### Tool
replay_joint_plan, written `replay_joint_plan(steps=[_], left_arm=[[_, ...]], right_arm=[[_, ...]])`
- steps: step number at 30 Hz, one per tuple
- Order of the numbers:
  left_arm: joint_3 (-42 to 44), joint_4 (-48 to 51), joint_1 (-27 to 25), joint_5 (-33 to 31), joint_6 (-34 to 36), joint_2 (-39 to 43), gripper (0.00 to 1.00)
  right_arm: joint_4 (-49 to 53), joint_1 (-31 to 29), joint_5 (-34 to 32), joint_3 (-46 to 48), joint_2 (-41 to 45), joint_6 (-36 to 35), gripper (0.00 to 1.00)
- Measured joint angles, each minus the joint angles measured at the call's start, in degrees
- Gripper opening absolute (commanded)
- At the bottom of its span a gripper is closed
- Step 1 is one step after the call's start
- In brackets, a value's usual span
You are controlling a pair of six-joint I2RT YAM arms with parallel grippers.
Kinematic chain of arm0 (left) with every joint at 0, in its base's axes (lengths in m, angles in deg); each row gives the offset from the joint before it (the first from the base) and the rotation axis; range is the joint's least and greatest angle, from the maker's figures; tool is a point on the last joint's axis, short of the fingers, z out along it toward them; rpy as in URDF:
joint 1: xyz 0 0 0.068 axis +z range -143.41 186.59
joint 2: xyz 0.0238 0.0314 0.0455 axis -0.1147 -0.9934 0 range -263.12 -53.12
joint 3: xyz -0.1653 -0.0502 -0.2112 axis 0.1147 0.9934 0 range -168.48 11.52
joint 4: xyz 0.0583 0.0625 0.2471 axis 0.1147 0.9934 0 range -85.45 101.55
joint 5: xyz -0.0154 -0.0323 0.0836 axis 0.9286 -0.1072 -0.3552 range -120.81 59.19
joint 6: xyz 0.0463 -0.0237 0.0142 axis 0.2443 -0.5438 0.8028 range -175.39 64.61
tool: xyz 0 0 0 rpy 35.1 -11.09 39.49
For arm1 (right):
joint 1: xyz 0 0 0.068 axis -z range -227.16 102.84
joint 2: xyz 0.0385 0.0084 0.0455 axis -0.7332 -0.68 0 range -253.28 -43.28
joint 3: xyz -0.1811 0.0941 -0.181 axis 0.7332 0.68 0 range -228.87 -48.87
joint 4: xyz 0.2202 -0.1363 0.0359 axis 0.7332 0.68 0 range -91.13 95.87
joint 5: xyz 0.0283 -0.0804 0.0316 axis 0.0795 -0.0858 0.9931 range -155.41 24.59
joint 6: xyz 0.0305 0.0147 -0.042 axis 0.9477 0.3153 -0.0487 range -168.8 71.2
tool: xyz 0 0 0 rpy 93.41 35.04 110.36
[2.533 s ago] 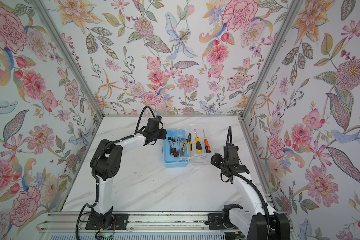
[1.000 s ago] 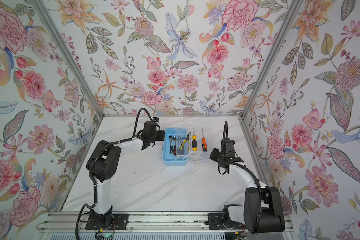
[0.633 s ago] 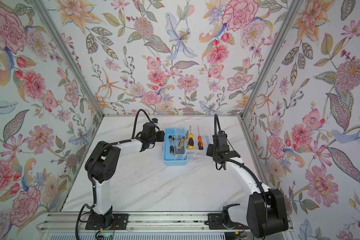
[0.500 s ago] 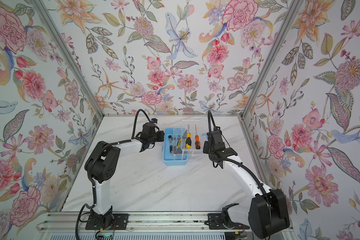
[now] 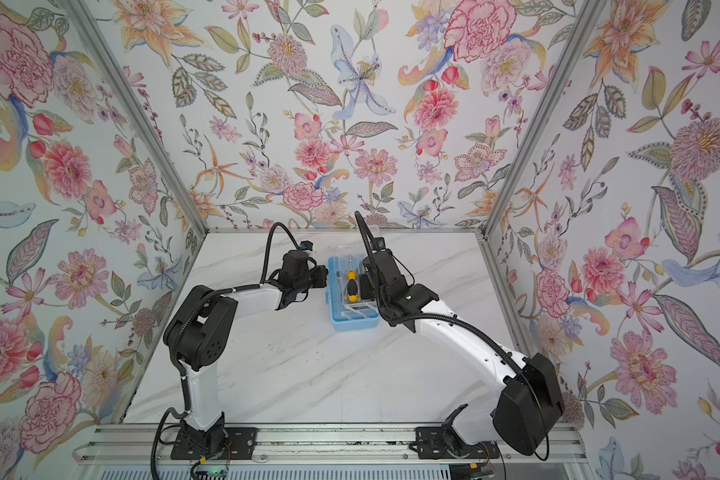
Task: Pack the tool kit
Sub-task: 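Lower the clear lid with the right gripper while the left gripper steadies the box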
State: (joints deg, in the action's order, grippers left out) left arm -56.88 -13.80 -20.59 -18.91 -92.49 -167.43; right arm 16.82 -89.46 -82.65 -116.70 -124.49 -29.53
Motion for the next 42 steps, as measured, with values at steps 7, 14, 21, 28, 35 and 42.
replay_joint_plan(steps=[7, 14, 21, 28, 35, 42], left_arm=[[1.40, -0.59, -0.42, 0.31, -0.66, 0.85, 0.00], [3.37, 0.31, -0.72, 1.33, -0.87, 1.81, 0.00], [5.46, 1.16, -1.40, 1.73, -0.81, 3.39, 0.00], [9.60, 1.55, -1.40, 1.84, -0.63, 7.80, 0.00], [12.07, 1.51, -1.20, 1.40, -0.63, 10.73, 0.00], [15.26, 1.09, -0.85, 1.16, -0.63, 13.07, 0.00]], right_arm=[[0.26, -1.46, 6.01, -0.13, -1.09, 0.94, 0.38], [0.35, -1.14, 9.05, -0.13, -1.09, 1.53, 0.45], [0.26, 2.60, 12.90, -4.35, -5.66, 1.60, 0.42], [0.28, 4.59, 17.35, -7.30, -14.34, 1.73, 0.40], [0.72, 4.57, 20.41, -7.54, -17.81, 2.86, 0.33], [0.52, 4.44, 21.59, -5.44, -16.28, 4.33, 0.30]])
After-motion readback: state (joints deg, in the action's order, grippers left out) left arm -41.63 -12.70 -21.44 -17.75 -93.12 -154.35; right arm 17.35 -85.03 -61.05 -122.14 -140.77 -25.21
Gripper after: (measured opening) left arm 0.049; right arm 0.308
